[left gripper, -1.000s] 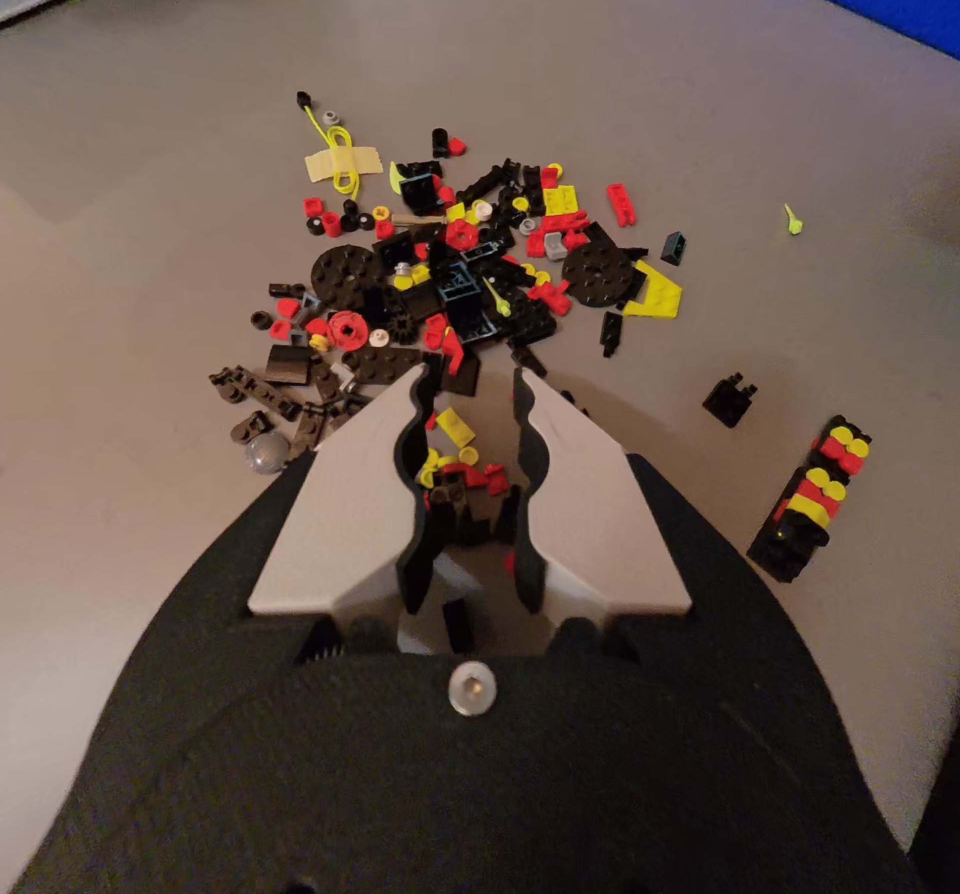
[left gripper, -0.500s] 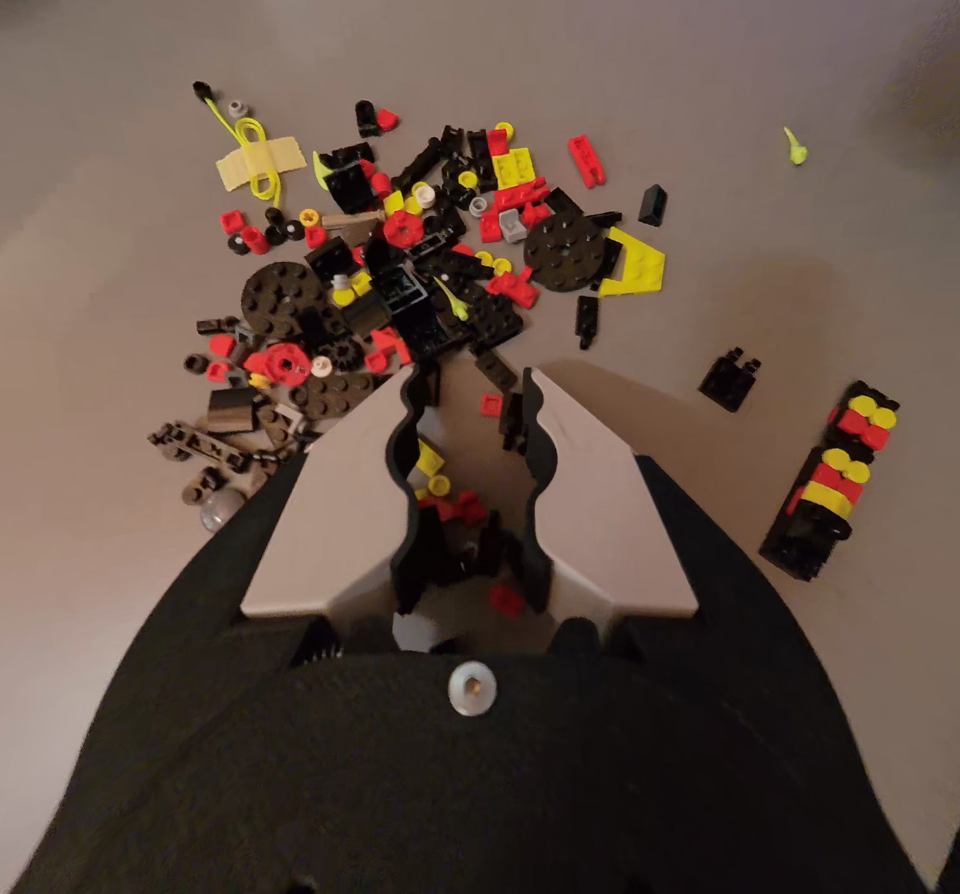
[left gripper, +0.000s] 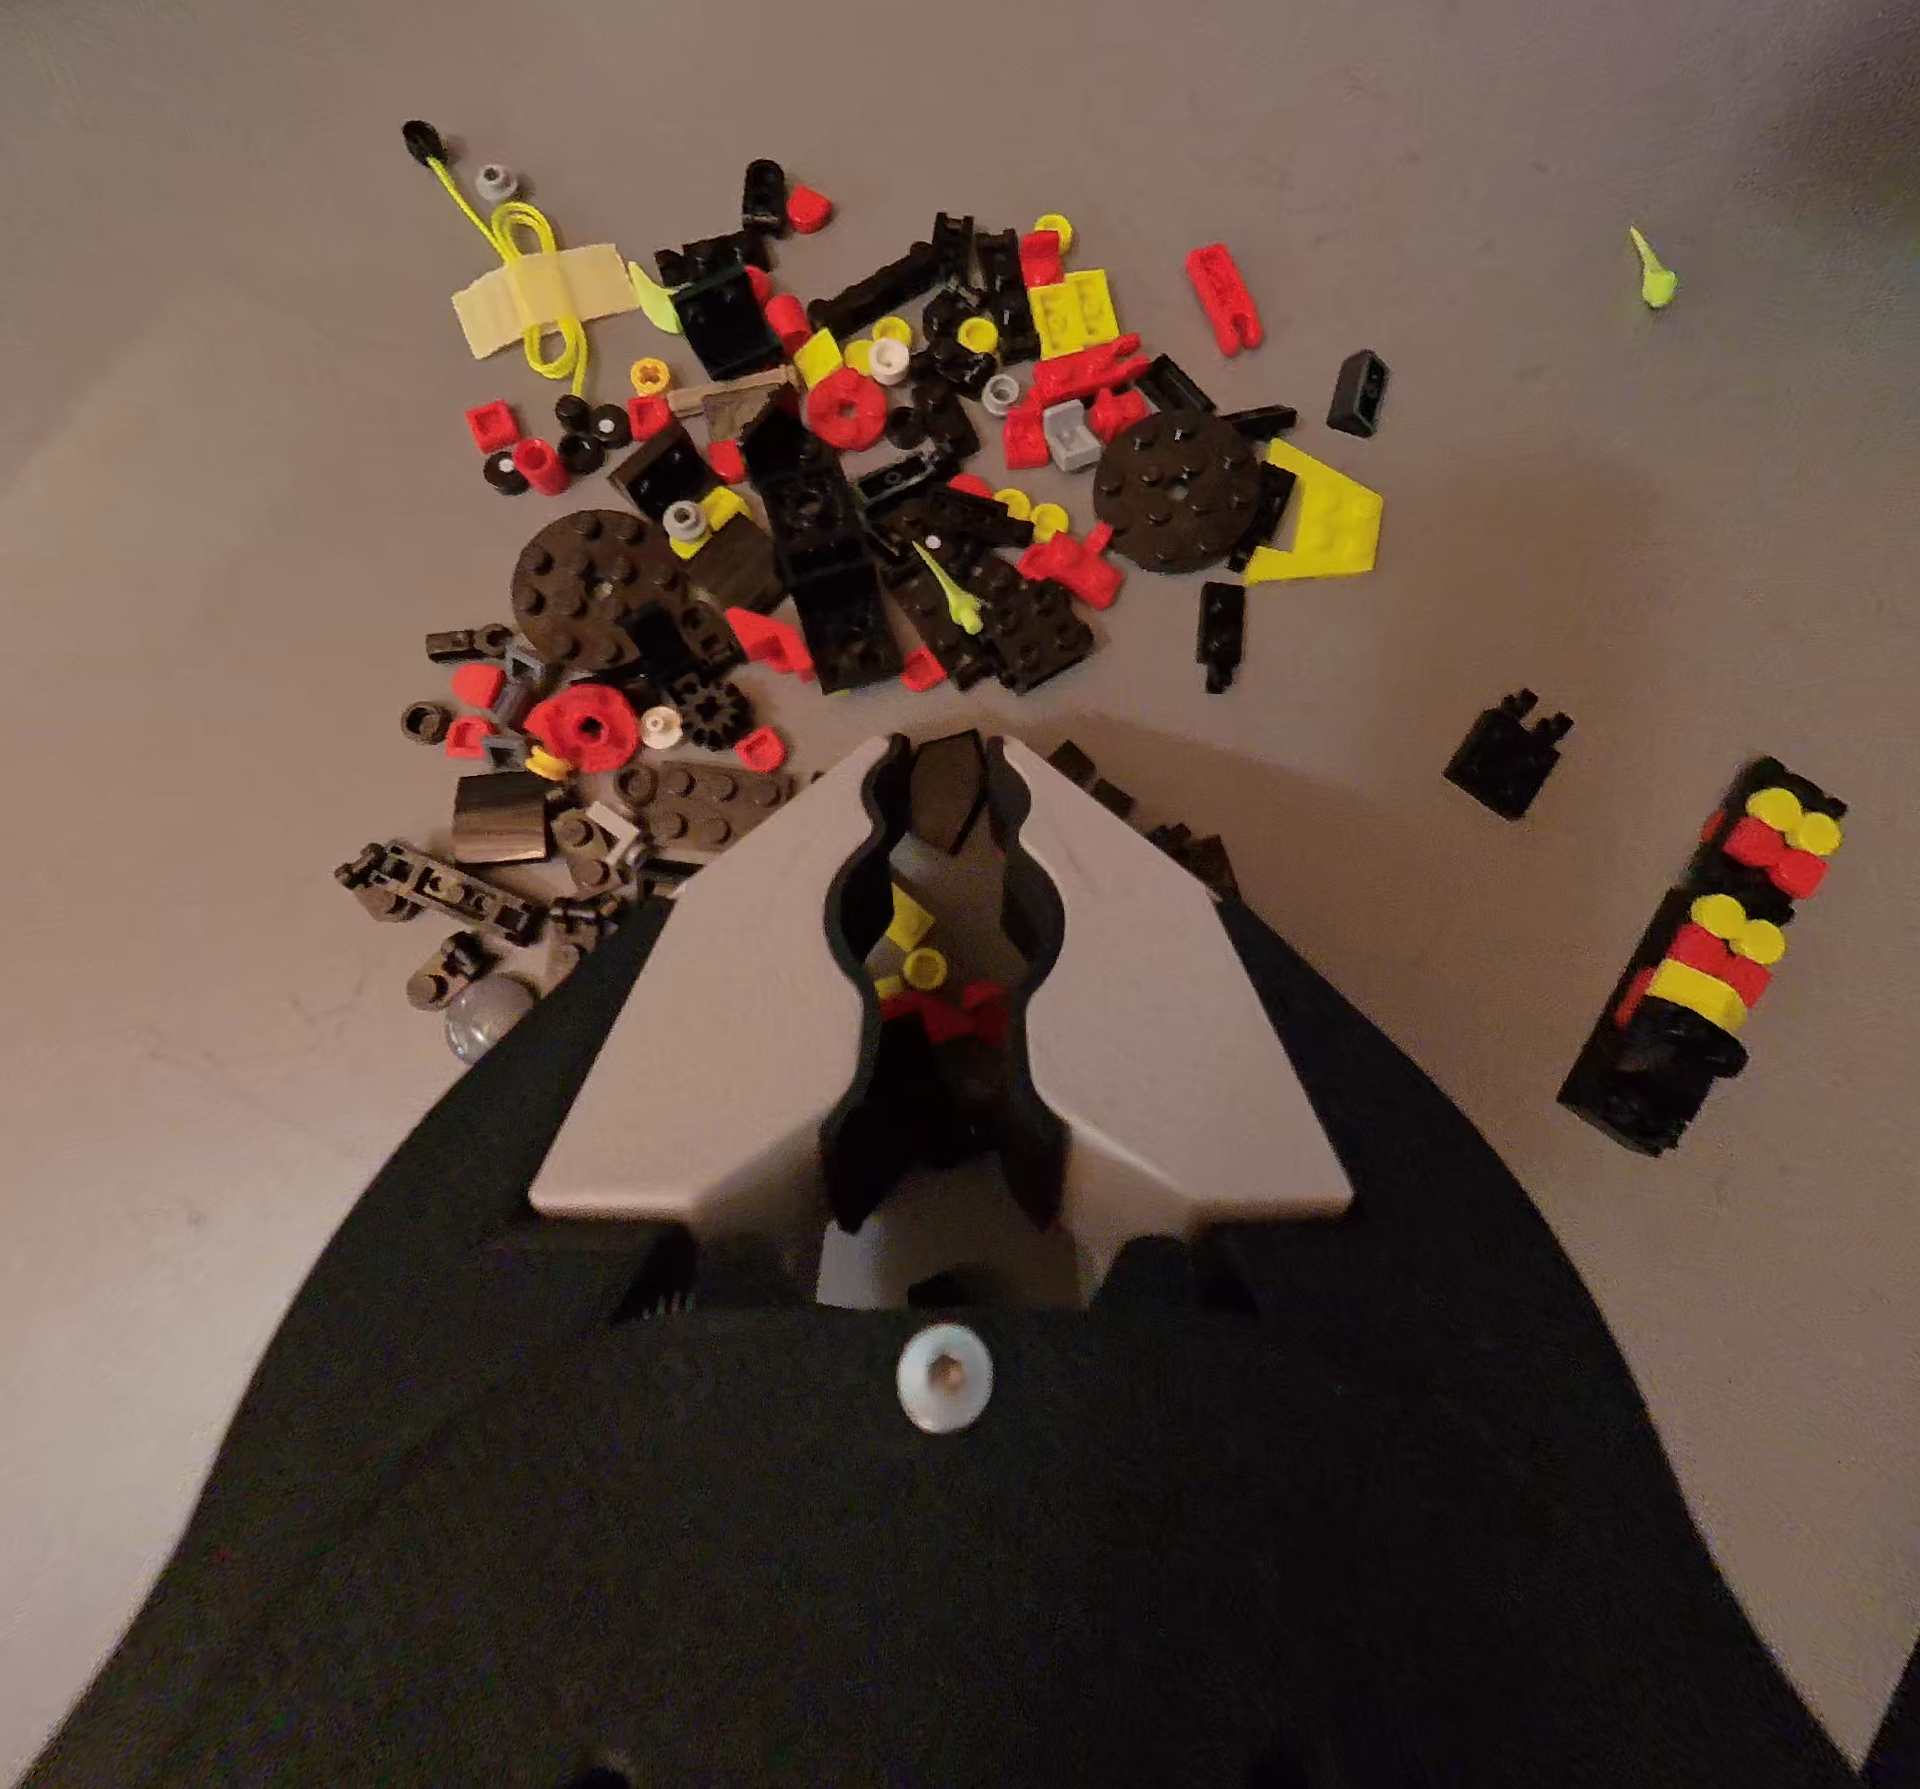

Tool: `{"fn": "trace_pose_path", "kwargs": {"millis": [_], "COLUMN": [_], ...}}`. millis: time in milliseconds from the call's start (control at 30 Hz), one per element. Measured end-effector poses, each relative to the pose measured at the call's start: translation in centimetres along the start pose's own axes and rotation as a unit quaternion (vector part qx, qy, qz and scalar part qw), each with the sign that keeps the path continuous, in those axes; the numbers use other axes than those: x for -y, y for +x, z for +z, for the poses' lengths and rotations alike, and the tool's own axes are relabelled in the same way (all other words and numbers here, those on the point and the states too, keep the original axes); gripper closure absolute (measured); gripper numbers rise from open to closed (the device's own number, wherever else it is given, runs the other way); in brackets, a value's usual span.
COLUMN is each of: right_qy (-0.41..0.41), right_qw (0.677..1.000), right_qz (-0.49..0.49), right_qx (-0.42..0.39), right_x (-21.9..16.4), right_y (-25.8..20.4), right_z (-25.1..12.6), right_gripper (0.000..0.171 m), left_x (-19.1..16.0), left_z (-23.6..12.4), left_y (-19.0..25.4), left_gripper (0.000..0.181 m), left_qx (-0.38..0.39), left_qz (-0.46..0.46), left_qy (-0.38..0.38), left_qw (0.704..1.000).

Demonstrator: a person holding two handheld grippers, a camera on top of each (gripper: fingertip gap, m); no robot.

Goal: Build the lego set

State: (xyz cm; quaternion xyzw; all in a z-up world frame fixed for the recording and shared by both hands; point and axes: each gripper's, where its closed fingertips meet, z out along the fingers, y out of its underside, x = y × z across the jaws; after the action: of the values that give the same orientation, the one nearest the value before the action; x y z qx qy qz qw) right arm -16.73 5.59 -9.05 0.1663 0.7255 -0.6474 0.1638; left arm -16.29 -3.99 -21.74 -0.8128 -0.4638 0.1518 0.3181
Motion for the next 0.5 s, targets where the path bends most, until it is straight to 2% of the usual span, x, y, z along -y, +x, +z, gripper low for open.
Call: {"fn": "trace_pose_path", "kwargs": {"millis": [200,367,500], "right_qy": [-0.022,-0.039,-0.053], "right_qw": [0.998,0.997,0.996], "right_qz": [-0.053,-0.073,-0.074], "right_qx": [-0.007,-0.005,0.0], "right_x": [-0.6,-1.3,-2.1], "right_y": [-0.7,-0.9,-1.0], "right_z": [0.3,0.7,1.1], "right_gripper": [0.163,0.163,0.164], "left_x": [0.1,1.5,3.2], "left_z": [-0.6,-1.7,-2.7], "left_y": [0.4,0.7,2.1], "left_gripper": [0.169,0.169,0.169], "left_qx": [0.004,0.007,-0.021], "left_qz": [0.015,0.012,-0.004], "left_qy": [0.012,0.056,0.105], "left_qw": [1.0,0.998,0.994]}}
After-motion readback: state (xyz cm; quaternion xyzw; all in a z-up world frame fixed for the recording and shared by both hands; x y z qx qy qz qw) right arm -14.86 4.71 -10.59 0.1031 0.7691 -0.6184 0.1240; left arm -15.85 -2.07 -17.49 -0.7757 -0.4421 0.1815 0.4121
